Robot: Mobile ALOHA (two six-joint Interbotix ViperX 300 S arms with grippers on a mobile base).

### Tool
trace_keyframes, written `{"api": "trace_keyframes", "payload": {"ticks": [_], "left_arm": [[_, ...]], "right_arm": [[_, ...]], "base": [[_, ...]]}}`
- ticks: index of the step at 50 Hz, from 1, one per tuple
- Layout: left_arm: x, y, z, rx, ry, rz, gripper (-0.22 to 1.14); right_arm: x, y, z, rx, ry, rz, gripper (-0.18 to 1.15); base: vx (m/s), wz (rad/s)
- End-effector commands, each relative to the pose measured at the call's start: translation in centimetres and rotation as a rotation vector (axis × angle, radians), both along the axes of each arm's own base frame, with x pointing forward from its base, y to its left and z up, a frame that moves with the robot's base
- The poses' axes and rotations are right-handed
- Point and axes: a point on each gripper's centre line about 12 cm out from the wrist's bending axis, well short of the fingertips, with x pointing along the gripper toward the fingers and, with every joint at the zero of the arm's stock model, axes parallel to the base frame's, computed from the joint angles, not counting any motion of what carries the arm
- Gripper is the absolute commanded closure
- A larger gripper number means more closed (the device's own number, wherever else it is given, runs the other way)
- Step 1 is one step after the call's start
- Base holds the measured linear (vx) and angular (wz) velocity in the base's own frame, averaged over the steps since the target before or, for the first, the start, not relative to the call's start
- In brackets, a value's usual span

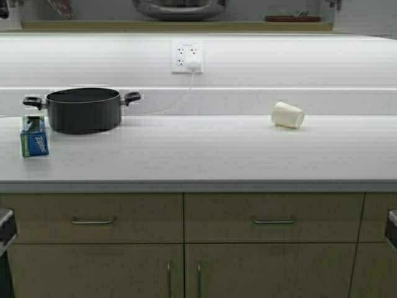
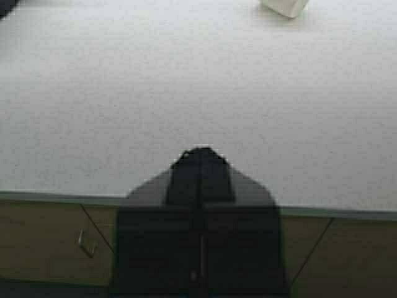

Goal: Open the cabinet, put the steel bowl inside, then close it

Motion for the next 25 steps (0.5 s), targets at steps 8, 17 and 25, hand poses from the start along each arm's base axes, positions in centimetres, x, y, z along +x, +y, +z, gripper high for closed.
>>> {"api": "trace_keyframes", "payload": {"ticks": [8,17,25], "left_arm": [[-0.1,3.4,4.9,0.085,-0.073,0.085,0.87],[-0.2,5.6,8.2,0.110,-0.131,0.153,0.87],[-0.7,8.0,11.6,0.132,-0.192,0.236,0.87]], "right_arm": [[-0.5,-3.9,5.4,-0.001,-0.145,-0.119,0.90],[-2.1,-7.3,9.0,-0.041,-0.239,-0.223,0.90],[-3.5,-10.7,12.1,-0.110,-0.296,-0.343,0.90]], "base": [[-0.16,0.06],[-0.13,0.09],[-0.10,0.06]]}}
